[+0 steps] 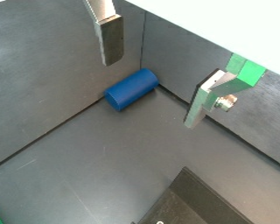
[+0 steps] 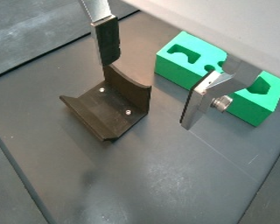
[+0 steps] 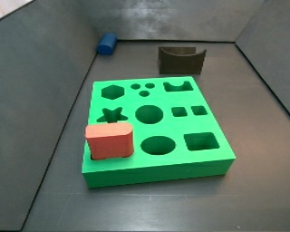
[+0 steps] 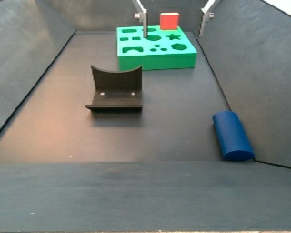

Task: Pick up the oval object. Move up. Place the oval object on the fixture. Regrasp the oval object. Move to above the board. Insert the oval object.
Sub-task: Pick up the oval object.

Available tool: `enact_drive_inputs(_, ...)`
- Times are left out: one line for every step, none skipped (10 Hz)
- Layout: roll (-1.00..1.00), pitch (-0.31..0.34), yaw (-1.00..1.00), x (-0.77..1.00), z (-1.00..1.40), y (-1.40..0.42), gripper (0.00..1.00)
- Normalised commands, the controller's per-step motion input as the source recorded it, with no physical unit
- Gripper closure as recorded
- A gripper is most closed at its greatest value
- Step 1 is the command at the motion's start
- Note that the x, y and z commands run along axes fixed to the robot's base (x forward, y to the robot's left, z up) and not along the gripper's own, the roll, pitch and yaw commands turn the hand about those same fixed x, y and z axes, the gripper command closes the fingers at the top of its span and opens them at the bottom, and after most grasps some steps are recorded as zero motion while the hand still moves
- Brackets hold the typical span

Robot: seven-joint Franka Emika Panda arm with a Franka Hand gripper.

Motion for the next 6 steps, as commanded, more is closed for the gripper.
enact_drive_inputs(-0.01,0.000,0.00,0.00,0.00,0.00,0.00)
enact_drive_inputs(0.03,0.000,0.00,-0.04,-0.01,0.00,0.00)
enact_drive_inputs(-0.01,-0.210,0.04,-0.47,-0.28,0.43,0.00)
enact_drive_inputs(0.00,-0.361,0.09,-0.68,-0.56,0.57,0.00)
enact_drive_inputs(0.00,-0.261,0.22,-0.69,-0.81,0.59,0.00)
enact_drive_inputs(0.00,-0.263,0.19,-0.70,-0.81,0.50,0.00)
